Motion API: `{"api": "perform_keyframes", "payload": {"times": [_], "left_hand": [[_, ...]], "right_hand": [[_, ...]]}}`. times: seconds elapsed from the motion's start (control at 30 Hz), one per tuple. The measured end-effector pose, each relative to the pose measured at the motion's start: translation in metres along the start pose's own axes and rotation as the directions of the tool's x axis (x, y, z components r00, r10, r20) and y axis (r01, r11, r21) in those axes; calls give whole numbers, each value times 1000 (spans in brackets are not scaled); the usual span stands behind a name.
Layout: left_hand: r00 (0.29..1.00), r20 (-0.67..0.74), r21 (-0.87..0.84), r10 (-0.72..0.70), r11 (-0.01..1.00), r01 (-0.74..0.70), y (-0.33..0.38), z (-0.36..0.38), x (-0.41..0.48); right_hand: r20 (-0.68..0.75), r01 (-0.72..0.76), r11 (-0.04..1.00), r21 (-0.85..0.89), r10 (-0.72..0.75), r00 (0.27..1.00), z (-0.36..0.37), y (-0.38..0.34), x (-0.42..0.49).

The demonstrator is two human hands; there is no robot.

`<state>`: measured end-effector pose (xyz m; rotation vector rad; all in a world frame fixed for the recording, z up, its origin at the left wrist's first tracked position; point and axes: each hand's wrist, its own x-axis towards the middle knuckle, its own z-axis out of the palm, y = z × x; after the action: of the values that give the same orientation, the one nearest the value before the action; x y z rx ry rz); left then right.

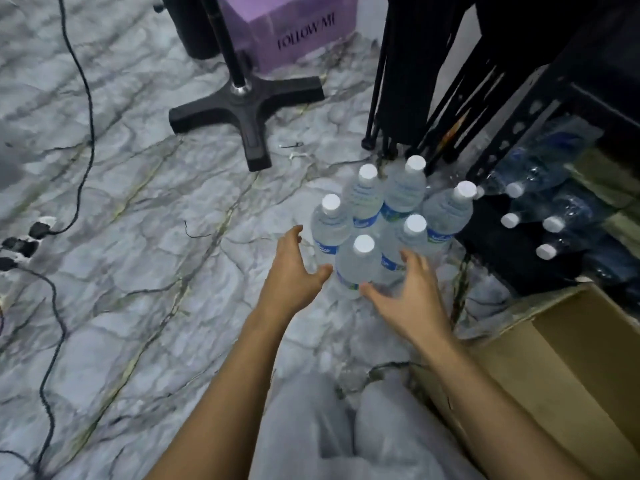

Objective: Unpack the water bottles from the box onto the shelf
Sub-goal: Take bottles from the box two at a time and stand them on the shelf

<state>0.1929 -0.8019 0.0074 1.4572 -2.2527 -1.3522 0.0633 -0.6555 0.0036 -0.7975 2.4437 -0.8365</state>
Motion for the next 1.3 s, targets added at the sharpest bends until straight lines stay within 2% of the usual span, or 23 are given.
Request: {"api": "perform_keyframes", "payload": {"times": [0.1, 0.27, 0.47, 0.57, 0.7, 0.83, 1.1, 1.3], "left_hand": [[999, 43, 9, -15, 1000, 14, -4, 5, 43], [984, 170, -34, 59, 998, -54, -16, 17, 96], [958, 230, -63, 173, 985, -163, -31, 28, 126], [951, 256, -103, 175, 983, -153, -32, 30, 128], [957, 229, -132, 178, 980, -151, -35, 33, 132], [949, 212, -135, 232, 969, -207, -37, 31, 137], [981, 81, -183, 177, 970, -159, -26, 20, 115], [972, 62, -163, 227, 963, -214, 14, -21, 85]], "right_hand": [[32, -30, 999, 20, 29, 999, 18, 1, 24], [74, 8, 997, 80, -14, 997, 48, 7, 37], [-14, -22, 997, 76, 23, 1000, 72, 10, 43], [-76, 1, 998, 69, 4, 997, 81, 12, 43], [-163, 12, 992, 128, 9, 987, 91, 10, 47], [-262, 39, 995, 92, -14, 965, 96, 11, 48], [-283, 4, 983, 183, 49, 958, 83, 1, 47], [-270, 48, 967, 251, 22, 963, 37, -29, 29]]}}
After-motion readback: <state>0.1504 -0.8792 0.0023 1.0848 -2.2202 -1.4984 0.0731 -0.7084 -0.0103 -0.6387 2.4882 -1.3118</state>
